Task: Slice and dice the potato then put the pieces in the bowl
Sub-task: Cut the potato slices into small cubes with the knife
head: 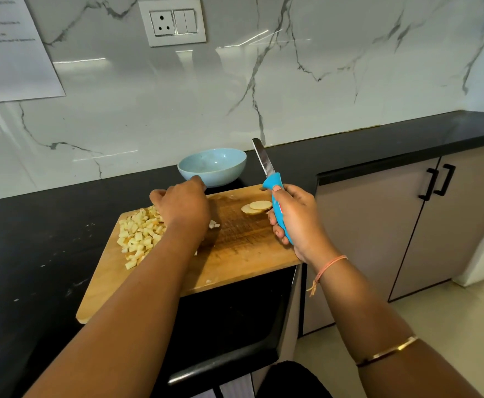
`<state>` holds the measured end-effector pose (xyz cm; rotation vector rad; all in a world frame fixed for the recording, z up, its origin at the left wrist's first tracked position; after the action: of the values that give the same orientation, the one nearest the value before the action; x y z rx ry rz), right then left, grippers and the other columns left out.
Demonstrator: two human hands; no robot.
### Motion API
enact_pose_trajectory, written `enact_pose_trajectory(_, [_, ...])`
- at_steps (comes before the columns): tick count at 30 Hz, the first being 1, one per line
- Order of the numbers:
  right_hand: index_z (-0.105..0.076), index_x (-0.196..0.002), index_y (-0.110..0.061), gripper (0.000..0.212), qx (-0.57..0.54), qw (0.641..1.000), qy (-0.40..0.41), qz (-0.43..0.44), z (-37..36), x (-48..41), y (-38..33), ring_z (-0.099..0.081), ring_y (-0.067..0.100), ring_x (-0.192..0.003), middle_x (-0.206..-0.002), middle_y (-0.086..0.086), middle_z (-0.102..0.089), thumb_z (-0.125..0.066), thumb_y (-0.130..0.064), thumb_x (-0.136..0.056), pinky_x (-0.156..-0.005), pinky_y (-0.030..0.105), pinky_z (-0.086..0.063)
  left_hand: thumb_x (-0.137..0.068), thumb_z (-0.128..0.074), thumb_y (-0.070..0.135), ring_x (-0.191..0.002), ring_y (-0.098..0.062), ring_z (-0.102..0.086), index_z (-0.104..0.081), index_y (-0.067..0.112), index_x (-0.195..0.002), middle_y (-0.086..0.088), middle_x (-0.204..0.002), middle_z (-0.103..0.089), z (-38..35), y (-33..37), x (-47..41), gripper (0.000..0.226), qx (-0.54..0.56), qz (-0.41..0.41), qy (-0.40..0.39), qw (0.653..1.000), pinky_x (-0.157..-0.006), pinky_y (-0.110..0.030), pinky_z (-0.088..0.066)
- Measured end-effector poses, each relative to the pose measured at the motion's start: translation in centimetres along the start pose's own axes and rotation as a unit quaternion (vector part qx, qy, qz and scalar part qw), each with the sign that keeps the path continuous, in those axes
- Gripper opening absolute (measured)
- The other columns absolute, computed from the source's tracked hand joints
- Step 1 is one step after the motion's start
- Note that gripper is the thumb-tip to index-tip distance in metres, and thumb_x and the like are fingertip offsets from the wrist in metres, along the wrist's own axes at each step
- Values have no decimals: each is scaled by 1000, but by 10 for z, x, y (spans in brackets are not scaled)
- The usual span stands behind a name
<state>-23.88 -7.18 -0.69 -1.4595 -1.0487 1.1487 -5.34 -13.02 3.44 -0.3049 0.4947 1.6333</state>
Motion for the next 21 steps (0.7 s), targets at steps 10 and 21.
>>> enact_pose_trajectory(10, [-55, -114, -22, 21, -1, 1000, 3, -6, 0, -1, 3, -41, 9, -38, -61, 5, -50, -42, -33, -101, -42, 22, -32, -92, -42, 59, -122, -23, -37, -68, 29, -107, 4, -113, -59, -26, 52, 10, 42, 13, -141, -138, 980, -104, -50, -25])
enact_pose_trajectory(21, [-55, -119, -19, 26, 13, 1000, 8, -2, 0, -1, 3, -41, 9, -38, -60, 4, -50, -42, -33, -101, -40, 20, -33, -84, -57, 45, -130, -23, -27, -64, 21, -95, 3, -117, -55, -35, 63, 19, 28, 121, -91, -201, 968, -102, -44, -22])
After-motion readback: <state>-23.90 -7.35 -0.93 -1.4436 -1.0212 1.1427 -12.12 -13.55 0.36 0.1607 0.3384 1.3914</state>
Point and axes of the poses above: each hand's wrist, its own x-axis away from the middle knuckle, its own z-axis out of the back of the hand, y = z × x, the point moved 7 cm from there along -x, towards the middle knuckle
